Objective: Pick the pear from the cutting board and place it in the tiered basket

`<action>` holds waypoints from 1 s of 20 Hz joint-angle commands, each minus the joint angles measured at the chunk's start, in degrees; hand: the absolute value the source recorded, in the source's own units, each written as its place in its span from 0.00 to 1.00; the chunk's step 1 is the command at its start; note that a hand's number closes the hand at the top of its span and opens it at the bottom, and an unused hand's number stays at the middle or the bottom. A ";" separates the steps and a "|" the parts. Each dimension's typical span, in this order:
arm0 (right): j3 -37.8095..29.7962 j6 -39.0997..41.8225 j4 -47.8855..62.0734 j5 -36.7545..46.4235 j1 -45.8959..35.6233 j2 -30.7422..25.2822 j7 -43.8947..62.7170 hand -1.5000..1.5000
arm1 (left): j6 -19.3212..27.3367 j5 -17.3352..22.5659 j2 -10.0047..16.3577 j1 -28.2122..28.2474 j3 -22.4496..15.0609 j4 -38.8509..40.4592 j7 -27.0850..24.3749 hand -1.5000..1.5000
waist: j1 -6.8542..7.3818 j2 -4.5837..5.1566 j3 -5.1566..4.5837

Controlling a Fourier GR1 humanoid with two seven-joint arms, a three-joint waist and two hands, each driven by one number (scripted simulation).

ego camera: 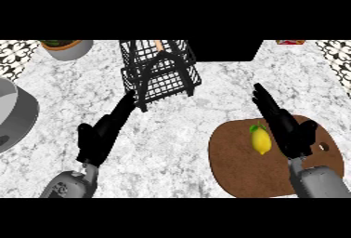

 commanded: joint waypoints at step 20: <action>-42.72 56.01 28.79 -55.83 7.93 -17.05 7.69 0.00 | 11.35 -6.71 -1.97 1.44 6.84 0.60 -10.40 0.50 | 0.65 1.38 0.79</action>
